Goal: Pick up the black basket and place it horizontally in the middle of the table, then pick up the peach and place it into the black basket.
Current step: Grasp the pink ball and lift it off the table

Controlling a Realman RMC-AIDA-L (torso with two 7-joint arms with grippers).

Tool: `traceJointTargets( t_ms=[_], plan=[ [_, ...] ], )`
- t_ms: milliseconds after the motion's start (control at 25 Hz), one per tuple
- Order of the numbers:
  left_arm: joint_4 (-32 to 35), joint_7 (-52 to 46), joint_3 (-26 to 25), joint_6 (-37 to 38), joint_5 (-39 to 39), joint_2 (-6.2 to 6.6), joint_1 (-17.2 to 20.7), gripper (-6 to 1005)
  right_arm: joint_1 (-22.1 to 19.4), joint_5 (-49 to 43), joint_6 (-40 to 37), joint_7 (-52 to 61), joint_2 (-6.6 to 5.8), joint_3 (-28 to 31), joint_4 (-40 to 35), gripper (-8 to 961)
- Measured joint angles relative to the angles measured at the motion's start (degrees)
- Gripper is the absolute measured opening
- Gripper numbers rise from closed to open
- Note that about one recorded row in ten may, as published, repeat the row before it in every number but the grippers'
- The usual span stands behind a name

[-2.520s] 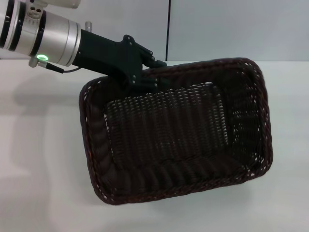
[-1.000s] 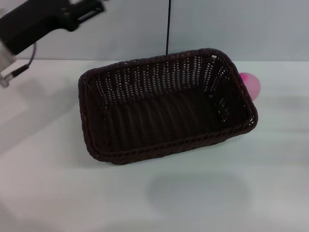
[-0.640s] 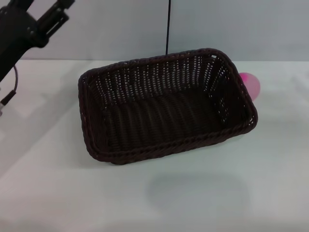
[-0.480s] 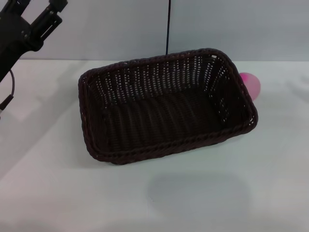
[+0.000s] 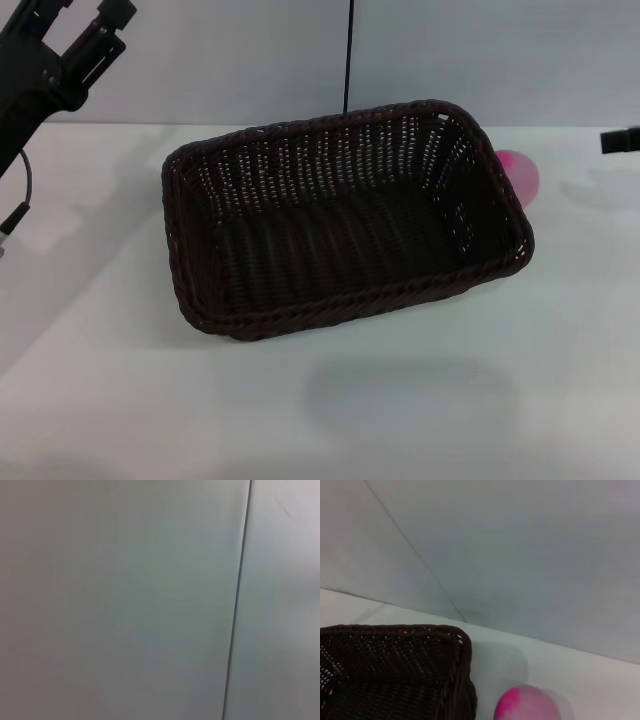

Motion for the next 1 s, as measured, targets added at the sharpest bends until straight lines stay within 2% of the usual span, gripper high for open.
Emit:
traceJointTargets(
  t_ms=[320,480,520,560,600,640,800,1000],
  plan=[
    [-1.85,0.03,0.0,1.01,-1.02,-0.04,0.33,813,2.12,-0.19,8.26,0.67,-0.03,-5.86,5.84,522],
    [-2.48,0.05,0.0,1.73,-1.53,-0.01,0.62,813,3.22,-0.13,13.1,0.26,0.46,-9.09,9.26,521],
    [-2.5,0.05,0.0,1.81,-1.66,0.01,0.73,813,3.49,0.01,15.08,0.24,1.1,-10.89,9.88,520],
    [-2.5,0.06,0.0,1.84,-1.7,0.01,0.79,813,3.49,0.01,15.08,0.24,1.1,-10.89,9.88,520],
    [-2.51,0.06,0.0,1.91,-1.75,0.02,0.87,813,3.62,0.07,16.66,0.22,1.94,-12.46,9.85,520],
    [-2.59,0.06,0.0,1.97,-1.77,0.02,0.91,813,3.62,0.07,16.66,0.22,1.94,-12.46,9.85,520],
    [-3.12,0.06,0.0,2.04,-1.78,0.04,0.97,813,4.02,0.11,19.27,-0.21,3.39,-15.37,10.02,518],
    [-3.98,0.14,0.02,2.06,-1.78,0.05,0.95,813,4.54,0.14,21.24,-0.51,4.51,-17.48,10.98,517]
  ],
)
